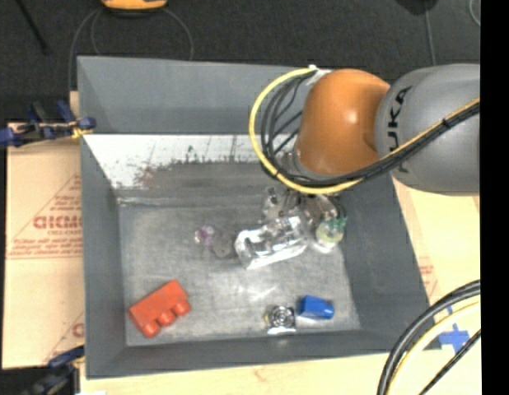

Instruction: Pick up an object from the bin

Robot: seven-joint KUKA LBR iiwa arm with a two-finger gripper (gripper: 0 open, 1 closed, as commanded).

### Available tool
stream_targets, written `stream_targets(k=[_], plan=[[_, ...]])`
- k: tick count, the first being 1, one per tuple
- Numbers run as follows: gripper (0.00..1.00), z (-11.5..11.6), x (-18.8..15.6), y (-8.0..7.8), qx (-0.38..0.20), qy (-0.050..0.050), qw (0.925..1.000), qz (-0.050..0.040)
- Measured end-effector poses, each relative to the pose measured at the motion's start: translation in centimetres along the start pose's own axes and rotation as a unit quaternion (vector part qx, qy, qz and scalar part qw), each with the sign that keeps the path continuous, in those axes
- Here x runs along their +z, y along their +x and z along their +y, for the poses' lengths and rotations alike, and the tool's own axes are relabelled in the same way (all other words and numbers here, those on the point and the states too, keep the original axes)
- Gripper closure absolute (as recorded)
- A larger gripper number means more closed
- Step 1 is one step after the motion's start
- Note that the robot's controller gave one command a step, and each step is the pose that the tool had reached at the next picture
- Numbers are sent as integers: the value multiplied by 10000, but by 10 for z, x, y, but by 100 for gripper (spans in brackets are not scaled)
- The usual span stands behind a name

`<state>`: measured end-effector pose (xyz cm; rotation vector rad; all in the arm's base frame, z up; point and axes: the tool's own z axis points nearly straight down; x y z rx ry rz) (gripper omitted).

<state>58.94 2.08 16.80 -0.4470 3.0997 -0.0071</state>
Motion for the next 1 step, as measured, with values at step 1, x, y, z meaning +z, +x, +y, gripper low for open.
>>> stream_targets(k=[1], plan=[[100,1,-104,-4,50,-3,10000,-2]])
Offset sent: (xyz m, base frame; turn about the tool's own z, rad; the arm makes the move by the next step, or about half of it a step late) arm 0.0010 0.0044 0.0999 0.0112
